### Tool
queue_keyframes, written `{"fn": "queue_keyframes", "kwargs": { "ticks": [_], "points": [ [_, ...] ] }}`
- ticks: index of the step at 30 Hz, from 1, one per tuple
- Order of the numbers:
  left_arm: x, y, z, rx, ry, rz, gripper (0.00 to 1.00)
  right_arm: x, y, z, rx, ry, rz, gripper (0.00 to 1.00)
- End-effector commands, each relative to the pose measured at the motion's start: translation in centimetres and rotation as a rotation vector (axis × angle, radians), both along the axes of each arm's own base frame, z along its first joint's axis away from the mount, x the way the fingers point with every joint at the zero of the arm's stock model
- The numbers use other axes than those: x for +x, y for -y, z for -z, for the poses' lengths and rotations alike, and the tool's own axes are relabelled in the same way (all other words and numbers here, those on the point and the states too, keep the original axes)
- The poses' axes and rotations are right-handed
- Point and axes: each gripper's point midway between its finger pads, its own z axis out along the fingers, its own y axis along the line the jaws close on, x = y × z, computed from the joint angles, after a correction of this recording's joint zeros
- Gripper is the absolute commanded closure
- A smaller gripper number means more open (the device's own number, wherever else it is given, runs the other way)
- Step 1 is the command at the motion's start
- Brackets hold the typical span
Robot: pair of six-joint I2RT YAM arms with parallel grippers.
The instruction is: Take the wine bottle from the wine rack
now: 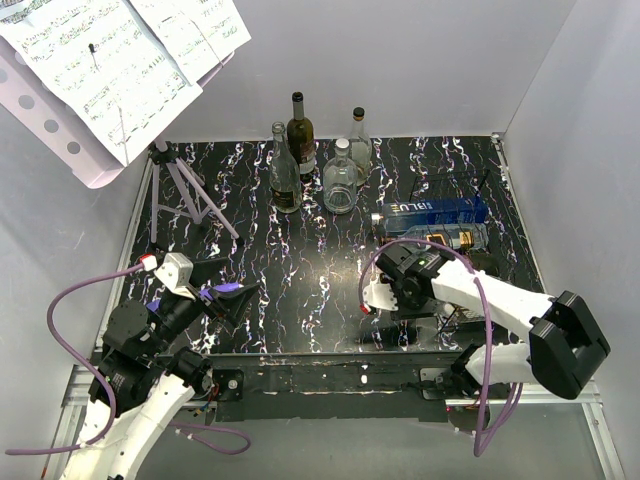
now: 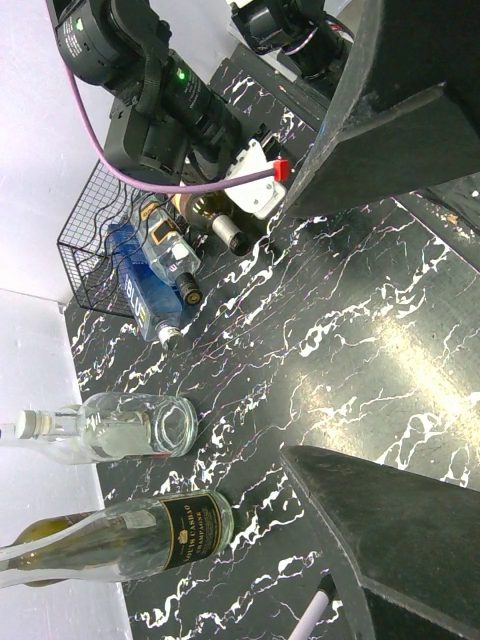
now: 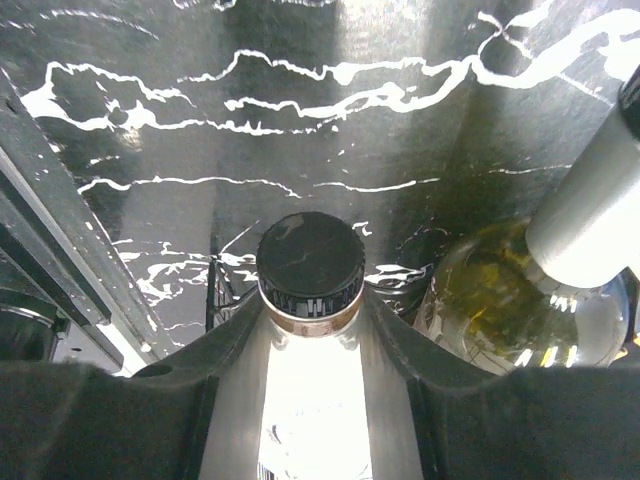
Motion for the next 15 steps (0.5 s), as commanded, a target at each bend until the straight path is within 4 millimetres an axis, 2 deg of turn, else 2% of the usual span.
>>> {"fn": "queue_keyframes", "kwargs": {
  "ticks": [1,5,8,15],
  "points": [
    [-0.2,-0.1,-0.8,-0.006,0.028,0.001,0.02,0.8,-3.1,-0.9,0.106,0.019,-0.015,0.72],
    [-0.1,-0.1,-0.7,-0.003,0.022,0.000,0.02,0.8,-4.3,-1.2,0.136,0.007,0.001,0.71],
    [-0.1,-0.1,-0.7,-0.004,0.024,-0.002,0.02,1.1,-5.0,-1.0,0.148,0.008,0.022,0.64],
    [-0.1,-0.1,-0.7,-0.004,0.021,-0.002,0.02,0.1,-3.0,0.2,0.059,-0.021,0.013,0.48]
  ]
}}
